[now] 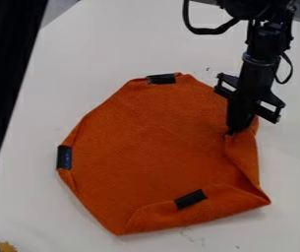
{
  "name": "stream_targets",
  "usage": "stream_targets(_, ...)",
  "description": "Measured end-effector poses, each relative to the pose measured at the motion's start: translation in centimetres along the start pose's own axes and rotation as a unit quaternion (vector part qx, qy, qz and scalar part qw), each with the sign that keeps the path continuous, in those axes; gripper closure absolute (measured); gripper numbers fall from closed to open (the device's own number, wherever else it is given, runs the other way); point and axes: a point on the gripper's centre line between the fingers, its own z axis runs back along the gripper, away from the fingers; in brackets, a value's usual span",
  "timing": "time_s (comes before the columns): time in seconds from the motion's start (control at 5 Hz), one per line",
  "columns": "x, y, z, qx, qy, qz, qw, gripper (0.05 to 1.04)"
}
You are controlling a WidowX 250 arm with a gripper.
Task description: Unfold the top right corner of the cloth
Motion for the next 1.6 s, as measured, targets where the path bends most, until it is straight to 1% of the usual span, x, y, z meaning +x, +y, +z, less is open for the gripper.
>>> stream_targets(0.2, 0.5, -0.8, 1.0, 0.023, -0.001, -0.003, 0.9997, 1.017)
stream_targets(0.4, 1.6, -2.0, 2.2, 0.033, -0.026, -0.011, 0.9991, 1.017)
stream_targets(0.6, 2.5, -2.7, 2.7, 0.017, -0.050, -0.012, 0.9985, 1.017)
stream_targets(0.8, 3.1, -3.8, 2.2, -0.020, -0.076, -0.015, 0.9968, 0.998)
stream_targets(1.0, 3.4, -3.4, 0.7, -0.054, -0.082, -0.005, 0.9952, 0.837)
stream_targets(1.2, 3.4, -3.1, 0.3, -0.065, -0.088, -0.011, 0.9939, 0.563)
stream_targets(1.4, 3.4, -3.3, 0.3, -0.073, -0.086, -0.014, 0.9935, 0.253)
stream_targets(1.6, 3.2, -3.5, 0.6, -0.080, -0.079, -0.007, 0.9936, 0.072)
